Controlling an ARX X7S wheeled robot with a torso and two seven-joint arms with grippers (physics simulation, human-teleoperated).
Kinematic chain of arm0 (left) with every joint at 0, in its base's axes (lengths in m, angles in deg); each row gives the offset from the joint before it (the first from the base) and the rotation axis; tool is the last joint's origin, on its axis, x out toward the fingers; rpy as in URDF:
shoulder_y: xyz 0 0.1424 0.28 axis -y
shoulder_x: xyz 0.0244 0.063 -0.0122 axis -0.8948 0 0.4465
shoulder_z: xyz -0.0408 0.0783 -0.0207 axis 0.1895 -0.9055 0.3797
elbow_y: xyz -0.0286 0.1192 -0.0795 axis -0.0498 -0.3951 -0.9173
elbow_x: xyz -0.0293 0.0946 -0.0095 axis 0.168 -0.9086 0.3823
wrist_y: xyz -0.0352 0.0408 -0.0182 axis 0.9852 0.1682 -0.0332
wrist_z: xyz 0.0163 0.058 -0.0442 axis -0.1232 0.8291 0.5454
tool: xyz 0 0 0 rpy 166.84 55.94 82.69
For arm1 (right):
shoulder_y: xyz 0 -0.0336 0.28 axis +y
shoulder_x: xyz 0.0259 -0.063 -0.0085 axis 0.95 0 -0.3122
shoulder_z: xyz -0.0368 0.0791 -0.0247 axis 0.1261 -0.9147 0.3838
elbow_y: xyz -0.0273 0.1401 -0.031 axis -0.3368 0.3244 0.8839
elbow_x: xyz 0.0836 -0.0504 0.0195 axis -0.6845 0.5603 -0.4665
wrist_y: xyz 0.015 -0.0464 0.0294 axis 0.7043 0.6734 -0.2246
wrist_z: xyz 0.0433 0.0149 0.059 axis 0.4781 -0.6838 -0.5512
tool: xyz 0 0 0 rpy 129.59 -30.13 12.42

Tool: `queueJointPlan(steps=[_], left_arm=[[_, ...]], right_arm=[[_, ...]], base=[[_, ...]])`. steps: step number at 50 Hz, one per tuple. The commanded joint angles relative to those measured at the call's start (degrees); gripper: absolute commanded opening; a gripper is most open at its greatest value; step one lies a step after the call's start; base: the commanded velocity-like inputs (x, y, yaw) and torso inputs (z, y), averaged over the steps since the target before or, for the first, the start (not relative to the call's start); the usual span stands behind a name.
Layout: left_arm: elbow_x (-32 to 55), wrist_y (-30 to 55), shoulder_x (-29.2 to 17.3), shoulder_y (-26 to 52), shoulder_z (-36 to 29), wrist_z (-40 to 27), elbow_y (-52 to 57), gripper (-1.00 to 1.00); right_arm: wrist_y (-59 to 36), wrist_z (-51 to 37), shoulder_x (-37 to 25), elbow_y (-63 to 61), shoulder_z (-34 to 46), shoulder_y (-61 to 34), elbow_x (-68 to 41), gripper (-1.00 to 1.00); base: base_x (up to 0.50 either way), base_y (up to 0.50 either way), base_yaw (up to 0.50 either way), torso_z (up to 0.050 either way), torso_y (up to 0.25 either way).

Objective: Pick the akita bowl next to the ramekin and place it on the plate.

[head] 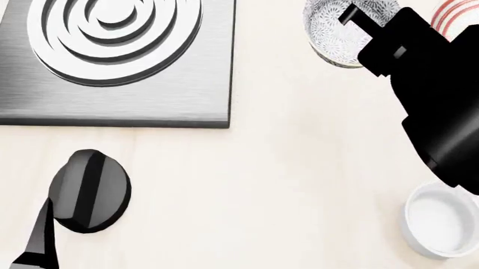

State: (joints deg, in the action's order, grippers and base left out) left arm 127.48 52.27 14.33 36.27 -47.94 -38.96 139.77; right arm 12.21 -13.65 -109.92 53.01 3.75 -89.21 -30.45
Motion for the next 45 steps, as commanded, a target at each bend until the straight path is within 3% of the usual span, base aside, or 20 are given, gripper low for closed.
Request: queueJointPlan(steps=[1,45], left_arm=[[-0.23,0.03,-0.06,0.03,-0.2,0.02,-0.12,1.0],[-0.93,0.45,0.31,0.44,-1.37,0.22,-0.62,1.0]], right_arm=[[-0.14,0.48,-0.7,1.85,-1.14,-1.3,0.25,-1.0],[-2.72,1.68,0.17,13.7,-0.14,-7.12,2.2,-1.0]], base=[[0.0,0.0,0.0,0.0,0.0],[0.0,0.0,0.0,0.0,0.0]])
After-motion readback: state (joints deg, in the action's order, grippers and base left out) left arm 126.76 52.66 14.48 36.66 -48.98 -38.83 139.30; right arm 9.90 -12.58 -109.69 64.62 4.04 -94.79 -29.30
